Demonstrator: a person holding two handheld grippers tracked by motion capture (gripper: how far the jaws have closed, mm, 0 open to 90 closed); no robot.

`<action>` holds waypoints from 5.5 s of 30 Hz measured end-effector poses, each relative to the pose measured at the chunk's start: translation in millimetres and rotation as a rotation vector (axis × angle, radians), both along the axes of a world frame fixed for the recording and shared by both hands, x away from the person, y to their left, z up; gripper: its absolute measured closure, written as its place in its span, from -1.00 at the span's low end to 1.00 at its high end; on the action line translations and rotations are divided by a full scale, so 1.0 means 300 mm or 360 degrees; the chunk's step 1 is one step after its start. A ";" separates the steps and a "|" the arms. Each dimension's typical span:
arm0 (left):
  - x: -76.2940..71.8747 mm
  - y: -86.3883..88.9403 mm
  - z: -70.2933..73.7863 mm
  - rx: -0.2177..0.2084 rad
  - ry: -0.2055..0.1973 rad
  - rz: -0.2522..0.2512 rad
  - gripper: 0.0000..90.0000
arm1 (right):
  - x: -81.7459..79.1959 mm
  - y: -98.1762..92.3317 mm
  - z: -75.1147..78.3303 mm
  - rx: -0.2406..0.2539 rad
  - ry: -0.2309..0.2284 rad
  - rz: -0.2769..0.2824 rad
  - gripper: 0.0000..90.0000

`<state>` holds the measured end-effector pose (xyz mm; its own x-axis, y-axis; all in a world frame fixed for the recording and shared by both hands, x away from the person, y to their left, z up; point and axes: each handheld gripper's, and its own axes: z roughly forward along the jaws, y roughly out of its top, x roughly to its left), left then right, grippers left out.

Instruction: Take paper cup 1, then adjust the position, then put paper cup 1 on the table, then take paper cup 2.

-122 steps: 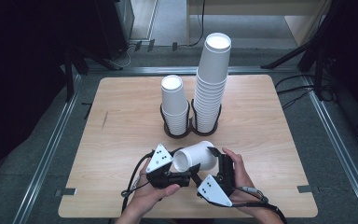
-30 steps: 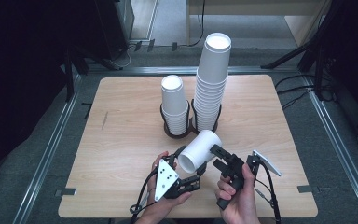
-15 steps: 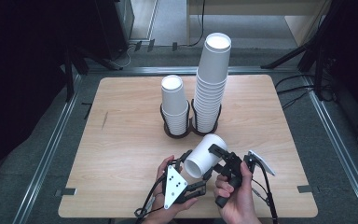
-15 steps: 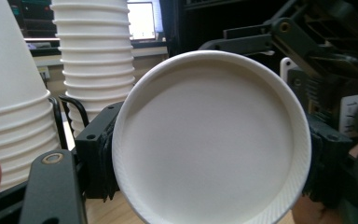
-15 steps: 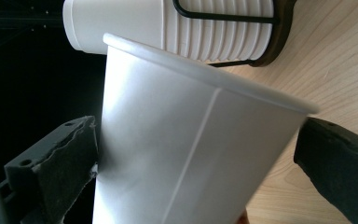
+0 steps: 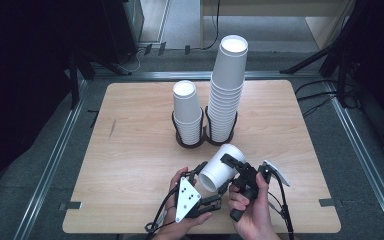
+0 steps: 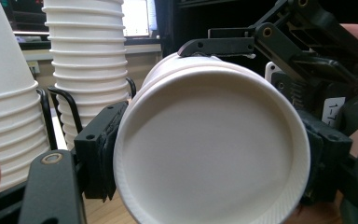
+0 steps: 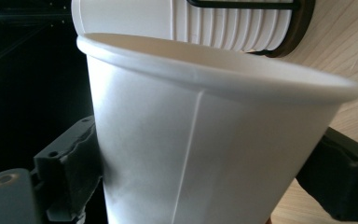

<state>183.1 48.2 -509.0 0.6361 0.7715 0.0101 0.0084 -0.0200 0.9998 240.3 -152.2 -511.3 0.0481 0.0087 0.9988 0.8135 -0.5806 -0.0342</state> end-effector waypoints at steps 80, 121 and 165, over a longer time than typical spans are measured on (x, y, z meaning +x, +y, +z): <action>0.167 0.287 -0.025 0.0065 0.0514 0.0205 -0.95 | 0.126 -0.181 0.067 -0.1835 -0.1399 -0.0722 -0.70; 0.114 0.707 -0.093 0.0005 0.0611 0.0591 -0.95 | 0.264 -0.262 -0.069 -0.2094 -0.1468 -0.0794 -0.70; 0.129 0.731 -0.136 -0.0049 0.0677 0.0607 -0.95 | 0.418 -0.270 -0.135 -0.2257 -0.1214 -0.0821 -0.71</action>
<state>221.7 267.4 -549.7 0.2557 0.9433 -0.2118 0.4109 0.0923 0.9070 365.7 -233.1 -551.9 -0.1227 0.9924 0.0138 0.1271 0.0019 0.9919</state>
